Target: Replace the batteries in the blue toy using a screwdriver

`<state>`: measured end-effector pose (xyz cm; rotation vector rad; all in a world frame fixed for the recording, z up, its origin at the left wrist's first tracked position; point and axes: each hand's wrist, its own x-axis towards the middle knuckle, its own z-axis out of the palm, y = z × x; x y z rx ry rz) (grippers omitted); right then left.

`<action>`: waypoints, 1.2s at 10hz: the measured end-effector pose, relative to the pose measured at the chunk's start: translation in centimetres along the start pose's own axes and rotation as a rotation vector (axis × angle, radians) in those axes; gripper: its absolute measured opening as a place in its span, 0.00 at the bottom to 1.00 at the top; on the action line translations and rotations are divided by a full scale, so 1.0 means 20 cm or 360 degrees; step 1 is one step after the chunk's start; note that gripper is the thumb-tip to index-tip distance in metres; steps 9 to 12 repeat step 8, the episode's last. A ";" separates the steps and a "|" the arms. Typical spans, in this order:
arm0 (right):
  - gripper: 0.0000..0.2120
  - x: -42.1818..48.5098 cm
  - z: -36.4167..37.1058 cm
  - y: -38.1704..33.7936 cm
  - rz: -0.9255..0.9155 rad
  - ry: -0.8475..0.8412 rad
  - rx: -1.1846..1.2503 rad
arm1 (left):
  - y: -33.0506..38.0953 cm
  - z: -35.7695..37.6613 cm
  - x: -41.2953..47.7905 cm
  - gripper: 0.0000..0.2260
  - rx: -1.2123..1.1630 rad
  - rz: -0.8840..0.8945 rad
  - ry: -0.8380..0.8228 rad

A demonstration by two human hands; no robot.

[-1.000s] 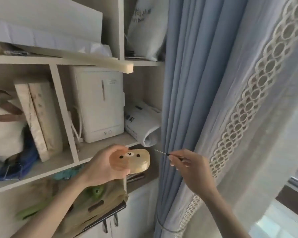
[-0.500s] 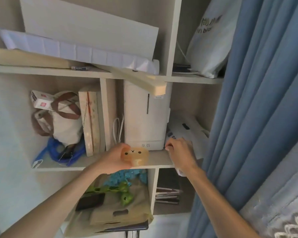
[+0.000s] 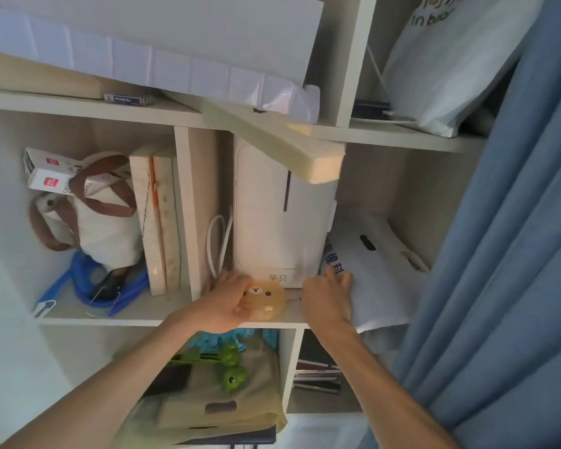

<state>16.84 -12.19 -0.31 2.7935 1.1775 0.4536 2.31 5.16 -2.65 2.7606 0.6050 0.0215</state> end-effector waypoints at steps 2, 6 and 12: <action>0.09 -0.03 0.03 -0.01 0.0013 -0.0079 -0.0025 | -0.01 0.05 0.01 0.20 0.0017 0.0086 0.0098; 0.13 -0.07 -0.09 0.12 -0.0221 0.0074 0.0533 | 0.06 -0.04 -0.20 0.27 -0.0492 0.0131 0.0458; 0.18 -0.28 -0.20 0.15 -0.0362 -0.0023 0.1058 | 0.07 -0.04 -0.46 0.25 -0.0518 0.0134 0.0539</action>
